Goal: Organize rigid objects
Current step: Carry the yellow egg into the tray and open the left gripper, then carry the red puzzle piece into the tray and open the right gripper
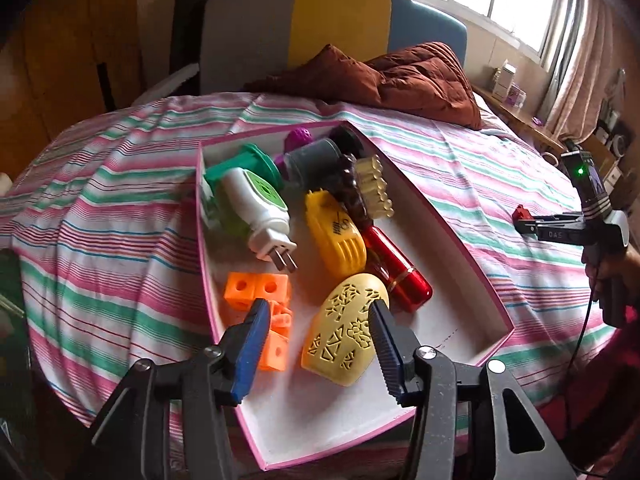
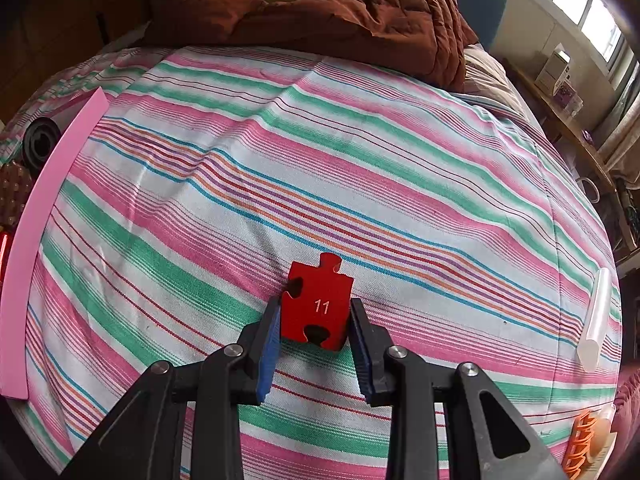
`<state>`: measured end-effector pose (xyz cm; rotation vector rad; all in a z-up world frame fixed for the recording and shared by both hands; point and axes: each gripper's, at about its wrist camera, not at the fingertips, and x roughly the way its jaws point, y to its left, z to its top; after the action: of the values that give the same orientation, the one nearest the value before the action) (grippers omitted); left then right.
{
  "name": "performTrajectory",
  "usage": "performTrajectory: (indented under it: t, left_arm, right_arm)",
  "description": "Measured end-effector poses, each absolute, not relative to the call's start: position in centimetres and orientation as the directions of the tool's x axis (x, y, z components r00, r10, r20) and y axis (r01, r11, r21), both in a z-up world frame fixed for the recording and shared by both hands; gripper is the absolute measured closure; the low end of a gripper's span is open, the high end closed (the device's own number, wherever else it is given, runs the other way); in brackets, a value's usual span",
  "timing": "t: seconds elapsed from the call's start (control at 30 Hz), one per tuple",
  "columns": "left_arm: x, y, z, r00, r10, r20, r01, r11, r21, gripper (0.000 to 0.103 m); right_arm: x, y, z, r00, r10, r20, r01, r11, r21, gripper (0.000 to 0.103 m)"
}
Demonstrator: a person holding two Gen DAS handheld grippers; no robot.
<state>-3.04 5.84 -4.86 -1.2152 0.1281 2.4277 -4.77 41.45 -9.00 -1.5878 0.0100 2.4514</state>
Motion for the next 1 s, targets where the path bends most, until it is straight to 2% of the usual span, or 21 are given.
performTrajectory:
  t: [0.23, 1.0]
  left_arm:
    - [-3.0, 5.1, -4.1, -0.559, 0.283, -0.78, -0.374, -0.925, -0.068, 0.05]
    - [-2.9, 3.3, -4.2, -0.562, 0.246, -0.79, -0.306, -0.949, -0.078, 0.05]
  right_arm:
    - [-4.8, 41.5, -9.0, -0.392, 0.18, -0.902, -0.186, -0.976, -0.114, 0.072]
    - [-4.3, 41.8, -8.9, -0.385, 0.152, -0.91, -0.189, -0.978, -0.083, 0.072]
